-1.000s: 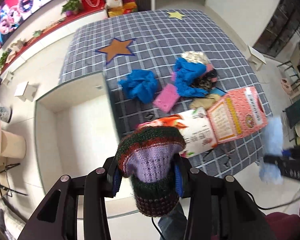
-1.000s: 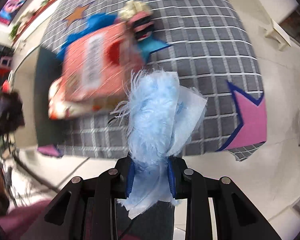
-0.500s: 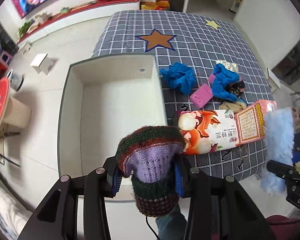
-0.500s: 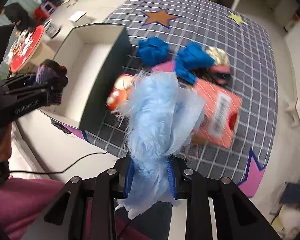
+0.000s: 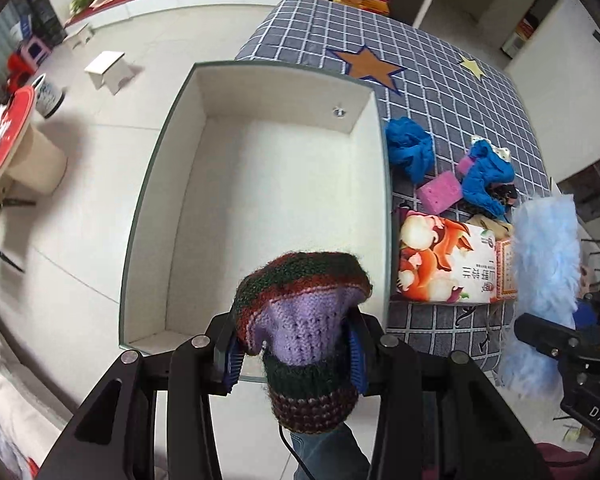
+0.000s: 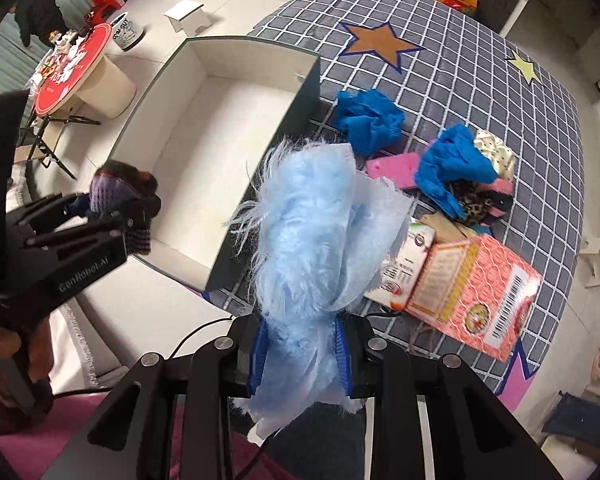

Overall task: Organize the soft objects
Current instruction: 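Carry the scarf and knit hat with both grippers over the white box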

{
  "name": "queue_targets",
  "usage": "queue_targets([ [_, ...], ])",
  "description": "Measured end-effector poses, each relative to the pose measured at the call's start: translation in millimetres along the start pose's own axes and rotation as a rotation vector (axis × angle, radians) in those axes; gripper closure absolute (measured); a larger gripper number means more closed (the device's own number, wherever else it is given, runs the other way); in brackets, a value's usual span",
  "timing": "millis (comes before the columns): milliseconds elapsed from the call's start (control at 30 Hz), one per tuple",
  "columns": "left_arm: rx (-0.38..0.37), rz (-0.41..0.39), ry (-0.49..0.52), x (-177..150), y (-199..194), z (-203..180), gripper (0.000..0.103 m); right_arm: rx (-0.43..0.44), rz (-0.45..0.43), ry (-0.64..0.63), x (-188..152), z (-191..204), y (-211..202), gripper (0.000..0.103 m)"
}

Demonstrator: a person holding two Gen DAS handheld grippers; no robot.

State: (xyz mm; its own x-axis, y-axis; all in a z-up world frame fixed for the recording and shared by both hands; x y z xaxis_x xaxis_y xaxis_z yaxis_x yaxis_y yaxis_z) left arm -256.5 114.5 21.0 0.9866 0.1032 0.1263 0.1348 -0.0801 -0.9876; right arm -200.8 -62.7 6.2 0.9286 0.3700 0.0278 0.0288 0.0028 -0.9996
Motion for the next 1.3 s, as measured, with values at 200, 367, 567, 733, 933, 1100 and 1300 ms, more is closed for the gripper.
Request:
queue_targets([
  [200, 0.003, 0.008, -0.010, 0.8, -1.0, 11.6, 0.058, 0.006, -0.007, -0.020, 4.8, 13.2, -1.2, 0.074],
  [367, 0.011, 0.014, -0.018, 2.1, -1.7, 20.1, 0.058, 0.003, 0.001, -0.026, 5.7, 15.8, 1.9, 0.074],
  [567, 0.019, 0.031, -0.023, 3.1, 2.0, 30.0, 0.058, 0.009, 0.004, -0.029, 12.5, 21.8, 4.9, 0.074],
  [733, 0.034, 0.045, -0.023, 3.7, 6.6, 36.4, 0.058, 0.025, -0.002, -0.036, 26.7, 36.6, 7.2, 0.074],
  [933, 0.065, 0.063, -0.040, 1.6, 16.0, 49.5, 0.058, 0.034, -0.006, -0.071, 46.9, 61.3, 12.3, 0.074],
  [1100, 0.081, 0.081, -0.058, -2.4, 23.2, 58.6, 0.058, 0.038, 0.001, -0.094, 60.1, 78.4, 20.9, 0.074],
  [1300, 0.092, 0.100, -0.073, -5.9, 29.7, 64.5, 0.058, 0.026, 0.012, -0.127, 65.2, 90.6, 30.6, 0.074],
])
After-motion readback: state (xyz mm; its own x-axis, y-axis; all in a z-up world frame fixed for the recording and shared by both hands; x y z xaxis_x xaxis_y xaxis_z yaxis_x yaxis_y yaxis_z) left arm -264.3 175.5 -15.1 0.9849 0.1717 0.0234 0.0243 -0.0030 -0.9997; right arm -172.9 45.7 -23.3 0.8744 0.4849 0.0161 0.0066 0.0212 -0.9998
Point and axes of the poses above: each gripper's, at about its wrist camera, not at the fingertips, and y roughly the way its jaws point, z to its left, x to its top, the point moved 9 cm from there along y, roughly the way its jaws point, and after that the axes turned 15 degrees about y, right-handed, at the moved point
